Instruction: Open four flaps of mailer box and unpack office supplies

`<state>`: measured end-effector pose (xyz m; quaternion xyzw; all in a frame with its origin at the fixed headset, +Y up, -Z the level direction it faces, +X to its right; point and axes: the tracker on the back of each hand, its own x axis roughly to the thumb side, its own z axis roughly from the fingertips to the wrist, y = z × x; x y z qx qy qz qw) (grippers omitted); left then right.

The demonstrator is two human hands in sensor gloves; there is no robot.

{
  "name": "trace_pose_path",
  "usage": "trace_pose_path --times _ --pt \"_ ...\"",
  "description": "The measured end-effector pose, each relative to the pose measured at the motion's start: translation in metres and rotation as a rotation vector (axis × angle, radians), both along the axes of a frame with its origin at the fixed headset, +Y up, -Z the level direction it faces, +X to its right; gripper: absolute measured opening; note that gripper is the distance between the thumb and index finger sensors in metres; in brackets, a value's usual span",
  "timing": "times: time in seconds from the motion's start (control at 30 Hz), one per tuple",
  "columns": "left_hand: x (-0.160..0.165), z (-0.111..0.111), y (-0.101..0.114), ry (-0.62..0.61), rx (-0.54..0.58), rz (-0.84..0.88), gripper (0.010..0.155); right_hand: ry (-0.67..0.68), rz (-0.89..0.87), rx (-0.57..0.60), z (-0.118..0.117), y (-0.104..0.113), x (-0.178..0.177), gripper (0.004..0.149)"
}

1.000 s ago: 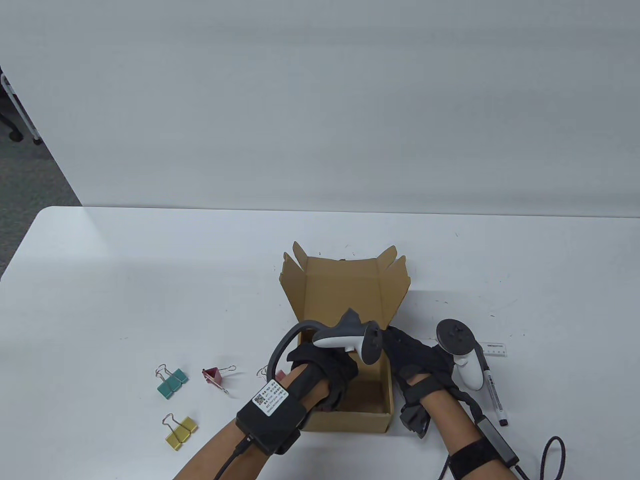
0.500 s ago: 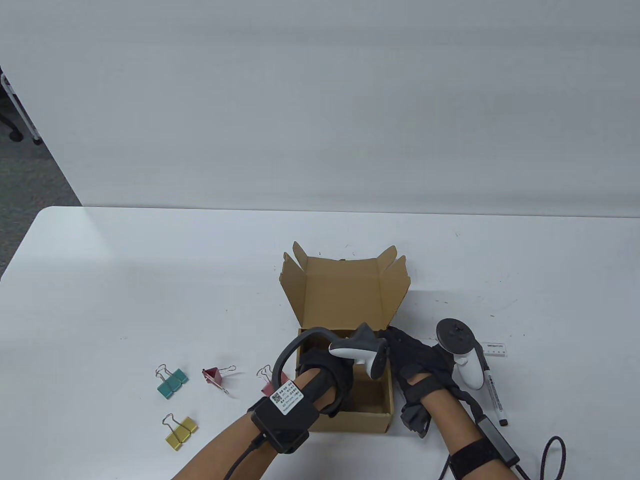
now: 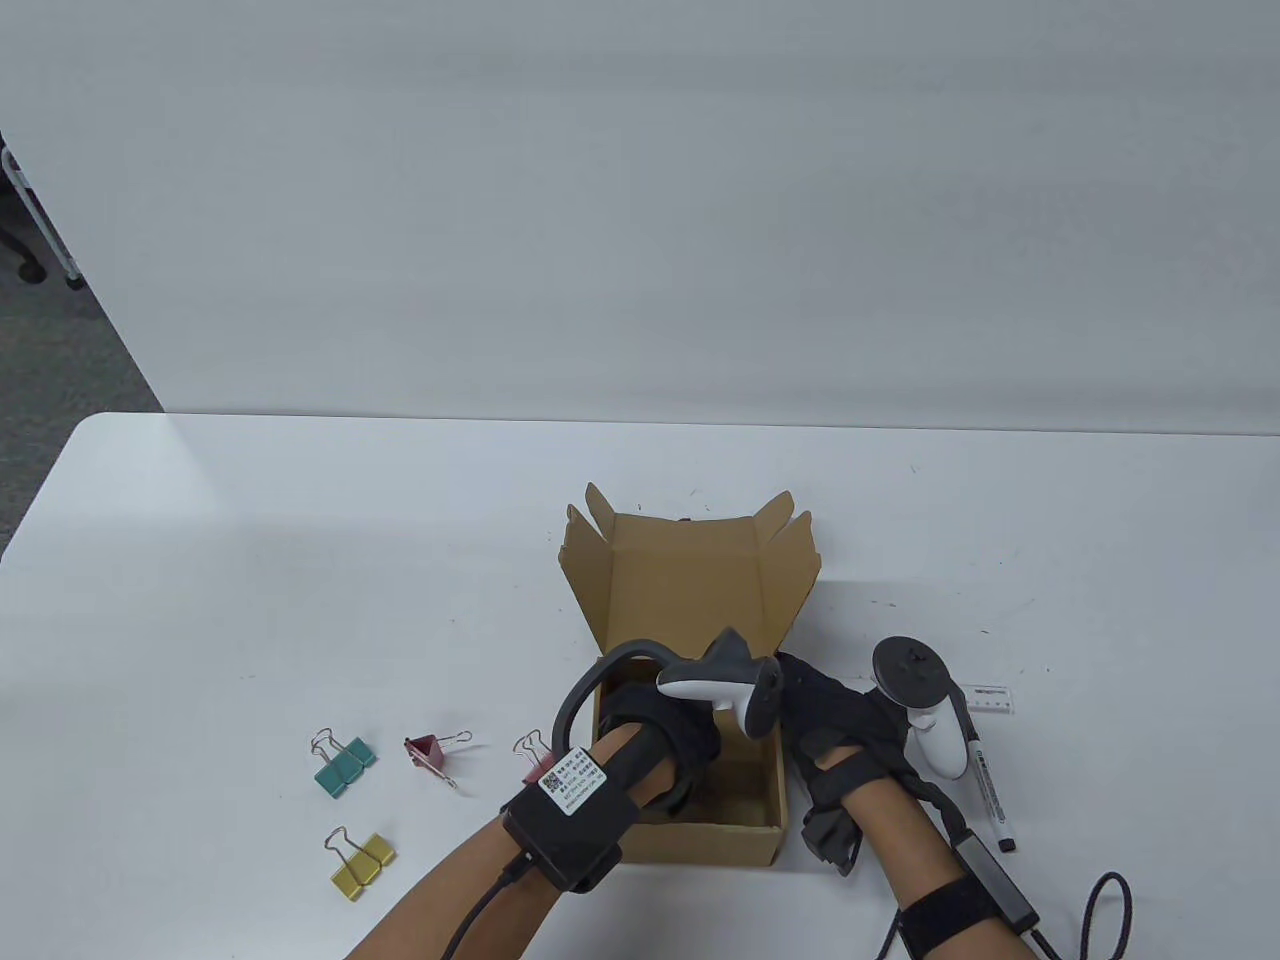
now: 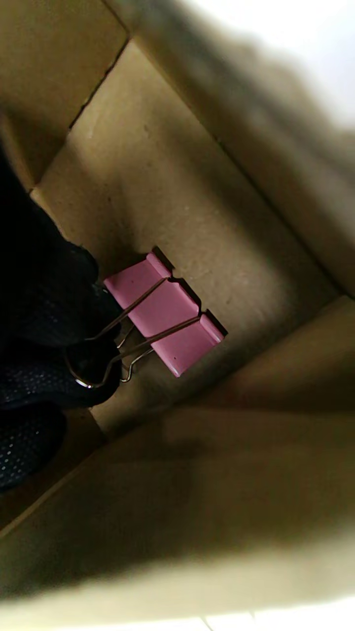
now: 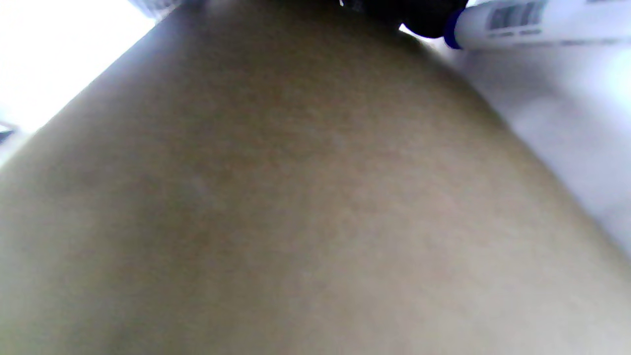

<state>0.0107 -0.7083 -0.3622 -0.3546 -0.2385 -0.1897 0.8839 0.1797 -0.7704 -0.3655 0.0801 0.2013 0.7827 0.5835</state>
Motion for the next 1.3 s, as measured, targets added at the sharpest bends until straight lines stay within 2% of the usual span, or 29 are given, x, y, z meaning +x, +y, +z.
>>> trace_pose_path --times 0.5,0.97,1.3 --pt "0.001 0.0 0.026 -0.006 0.038 0.101 0.05 0.0 0.0 0.0 0.0 0.0 0.0 0.071" --pt "-0.018 0.01 0.077 0.013 0.089 0.234 0.05 0.0 0.0 0.0 0.0 0.0 0.0 0.071" --pt "-0.026 0.02 0.094 0.008 0.115 0.273 0.051 0.0 0.0 0.0 0.0 0.0 0.0 0.071"
